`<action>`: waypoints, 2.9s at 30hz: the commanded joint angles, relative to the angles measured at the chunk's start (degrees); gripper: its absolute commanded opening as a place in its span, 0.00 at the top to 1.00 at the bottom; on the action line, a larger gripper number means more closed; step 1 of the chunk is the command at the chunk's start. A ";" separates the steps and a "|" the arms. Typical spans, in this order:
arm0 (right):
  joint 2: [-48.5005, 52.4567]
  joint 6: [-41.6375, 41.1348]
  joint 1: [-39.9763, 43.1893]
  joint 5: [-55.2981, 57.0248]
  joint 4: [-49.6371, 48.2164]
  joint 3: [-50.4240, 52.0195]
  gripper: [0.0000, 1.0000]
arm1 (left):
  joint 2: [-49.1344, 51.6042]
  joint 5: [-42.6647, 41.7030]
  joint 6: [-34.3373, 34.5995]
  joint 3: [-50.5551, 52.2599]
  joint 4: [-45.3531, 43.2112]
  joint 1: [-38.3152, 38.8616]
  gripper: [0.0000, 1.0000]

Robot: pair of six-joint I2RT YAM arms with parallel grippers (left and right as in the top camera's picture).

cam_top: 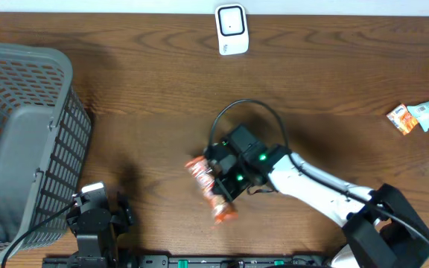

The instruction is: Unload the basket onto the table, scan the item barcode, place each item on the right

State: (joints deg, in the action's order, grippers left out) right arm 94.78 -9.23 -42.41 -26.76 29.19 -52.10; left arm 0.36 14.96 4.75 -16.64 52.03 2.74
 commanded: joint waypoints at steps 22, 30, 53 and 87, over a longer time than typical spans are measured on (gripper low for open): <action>5.05 18.69 1.22 92.59 -18.08 -2.54 0.99 | -0.11 0.55 0.46 0.57 1.73 0.20 0.15; 21.22 19.58 -4.26 103.12 -23.15 -2.56 0.99 | -0.11 0.55 0.46 0.57 1.75 0.17 0.15; 23.50 13.51 -30.45 100.28 -21.46 -5.53 0.01 | -0.11 0.55 0.46 0.57 1.75 0.17 0.15; 4.72 -9.81 -2.36 24.76 1.44 -17.64 0.99 | -0.11 0.55 0.46 0.57 1.73 0.17 0.15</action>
State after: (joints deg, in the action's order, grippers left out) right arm 98.59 -16.62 -46.46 2.72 31.64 -69.54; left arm 0.36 14.98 4.75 -16.64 52.03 2.74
